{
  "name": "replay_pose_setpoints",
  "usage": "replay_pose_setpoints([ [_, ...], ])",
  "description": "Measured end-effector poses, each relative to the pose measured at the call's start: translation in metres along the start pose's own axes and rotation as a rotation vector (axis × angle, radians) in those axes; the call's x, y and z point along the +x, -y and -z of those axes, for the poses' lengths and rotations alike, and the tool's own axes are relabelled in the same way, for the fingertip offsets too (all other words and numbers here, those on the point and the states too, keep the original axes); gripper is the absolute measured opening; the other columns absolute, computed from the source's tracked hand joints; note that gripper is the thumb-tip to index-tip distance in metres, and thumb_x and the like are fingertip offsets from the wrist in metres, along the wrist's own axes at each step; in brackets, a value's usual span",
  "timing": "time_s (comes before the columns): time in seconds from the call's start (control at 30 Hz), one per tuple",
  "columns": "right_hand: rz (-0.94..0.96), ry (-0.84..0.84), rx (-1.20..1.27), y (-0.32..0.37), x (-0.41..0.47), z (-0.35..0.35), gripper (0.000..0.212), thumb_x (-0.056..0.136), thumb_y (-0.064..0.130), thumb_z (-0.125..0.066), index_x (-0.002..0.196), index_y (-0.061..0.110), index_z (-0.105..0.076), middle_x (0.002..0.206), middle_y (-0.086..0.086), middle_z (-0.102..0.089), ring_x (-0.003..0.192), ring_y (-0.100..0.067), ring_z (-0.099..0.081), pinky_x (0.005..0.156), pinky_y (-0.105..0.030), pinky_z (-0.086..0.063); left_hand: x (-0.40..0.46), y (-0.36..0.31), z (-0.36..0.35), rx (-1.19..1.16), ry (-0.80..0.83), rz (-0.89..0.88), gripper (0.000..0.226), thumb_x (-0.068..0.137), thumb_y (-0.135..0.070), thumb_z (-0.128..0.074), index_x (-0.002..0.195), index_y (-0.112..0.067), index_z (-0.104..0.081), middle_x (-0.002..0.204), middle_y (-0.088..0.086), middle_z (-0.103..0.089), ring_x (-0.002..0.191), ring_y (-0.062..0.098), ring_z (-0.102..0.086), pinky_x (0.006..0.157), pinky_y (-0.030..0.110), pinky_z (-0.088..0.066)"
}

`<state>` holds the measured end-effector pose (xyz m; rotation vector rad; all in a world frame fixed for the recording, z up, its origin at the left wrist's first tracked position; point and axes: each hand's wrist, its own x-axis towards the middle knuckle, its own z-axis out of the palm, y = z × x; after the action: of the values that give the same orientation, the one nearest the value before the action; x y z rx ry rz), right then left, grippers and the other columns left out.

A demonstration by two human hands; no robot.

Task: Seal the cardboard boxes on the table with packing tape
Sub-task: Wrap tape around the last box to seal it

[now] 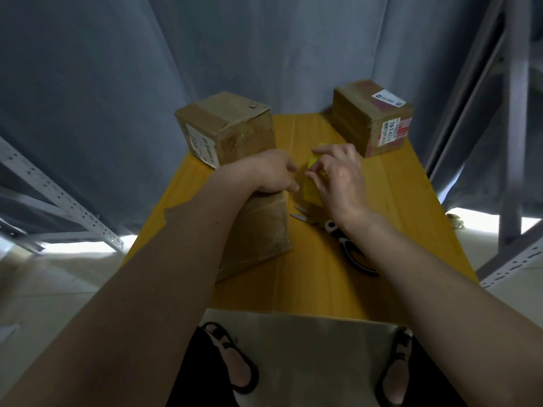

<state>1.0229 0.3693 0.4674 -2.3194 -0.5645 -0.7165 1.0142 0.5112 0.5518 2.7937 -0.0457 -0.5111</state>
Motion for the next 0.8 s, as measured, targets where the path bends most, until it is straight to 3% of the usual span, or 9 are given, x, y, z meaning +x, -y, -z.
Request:
replay_pose_setpoints([
  [0.13,0.007,-0.041,0.030,-0.003,0.001,0.003,0.008,0.086,0.007,-0.066,0.081,0.000,-0.066,0.105,-0.016,-0.067,0.103,-0.036,-0.055,0.087,-0.042,-0.043,0.009,-0.012,0.000,0.021,0.023,-0.030,0.078,0.085,-0.029,-0.073,0.150,-0.015,-0.032,0.147,0.006,-0.046,0.133,0.024,-0.044,0.110,0.039,-0.038],
  [0.23,-0.011,-0.053,0.057,-0.003,0.005,0.004,0.009,0.089,0.007,-0.064,0.085,-0.001,-0.065,0.098,-0.017,-0.066,0.099,-0.034,-0.054,0.085,-0.036,-0.042,0.015,-0.025,-0.002,-0.003,0.021,-0.063,0.081,0.082,-0.027,-0.075,0.150,-0.015,-0.031,0.136,0.012,-0.053,0.120,0.028,-0.054,0.099,0.038,-0.048],
  [0.33,-0.157,-0.079,0.202,-0.005,0.013,0.005,0.011,0.091,0.010,-0.062,0.089,0.000,-0.066,0.095,-0.016,-0.066,0.098,-0.030,-0.056,0.084,-0.030,-0.041,0.022,-0.028,0.000,-0.079,0.009,-0.052,0.062,0.080,-0.028,-0.077,0.134,-0.010,-0.052,0.118,0.010,-0.062,0.107,0.026,-0.060,0.092,0.038,-0.051],
  [0.43,-0.239,-0.060,0.347,-0.012,0.018,0.011,0.010,0.090,0.009,-0.063,0.091,0.000,-0.068,0.094,-0.015,-0.068,0.093,-0.028,-0.062,0.083,-0.039,-0.049,0.027,-0.022,0.004,-0.331,0.055,-0.064,0.029,0.077,-0.022,-0.080,0.096,-0.005,-0.066,0.089,0.009,-0.069,0.089,0.022,-0.066,0.083,0.033,-0.054],
  [0.47,-0.214,-0.044,0.352,-0.014,0.018,0.013,0.011,0.090,0.008,-0.063,0.092,0.000,-0.069,0.094,-0.015,-0.068,0.092,-0.029,-0.062,0.083,-0.041,-0.050,0.026,-0.019,0.005,-0.422,0.082,-0.079,0.027,0.078,-0.016,-0.079,0.096,-0.002,-0.067,0.086,0.010,-0.069,0.085,0.021,-0.066,0.082,0.031,-0.055],
  [0.53,-0.088,-0.009,0.322,-0.020,0.016,0.019,0.011,0.089,0.006,-0.064,0.092,-0.002,-0.072,0.093,-0.017,-0.068,0.091,-0.032,-0.062,0.081,-0.045,-0.050,0.025,-0.013,0.006,-0.552,0.129,-0.103,0.034,0.080,-0.006,-0.075,0.112,0.003,-0.065,0.099,0.019,-0.070,0.091,0.024,-0.066,0.088,0.036,-0.055],
  [0.63,0.082,0.059,0.284,-0.031,0.011,0.027,0.012,0.089,0.005,-0.063,0.093,-0.001,-0.072,0.091,-0.015,-0.068,0.088,-0.032,-0.063,0.078,-0.047,-0.051,0.025,-0.008,0.005,-0.624,0.197,-0.129,0.032,0.084,-0.004,-0.068,0.116,-0.003,-0.064,0.114,0.021,-0.066,0.100,0.025,-0.063,0.093,0.038,-0.051],
  [0.8,0.128,0.168,0.249,-0.043,-0.002,0.034,0.028,0.099,0.016,-0.050,0.115,0.002,-0.068,0.116,-0.012,-0.068,0.109,-0.023,-0.063,0.097,-0.036,-0.050,0.029,-0.005,0.008,-0.709,0.166,-0.067,0.035,0.087,-0.003,-0.064,0.122,-0.002,-0.062,0.101,0.009,-0.068,0.090,0.016,-0.064,0.075,0.024,-0.055],
])
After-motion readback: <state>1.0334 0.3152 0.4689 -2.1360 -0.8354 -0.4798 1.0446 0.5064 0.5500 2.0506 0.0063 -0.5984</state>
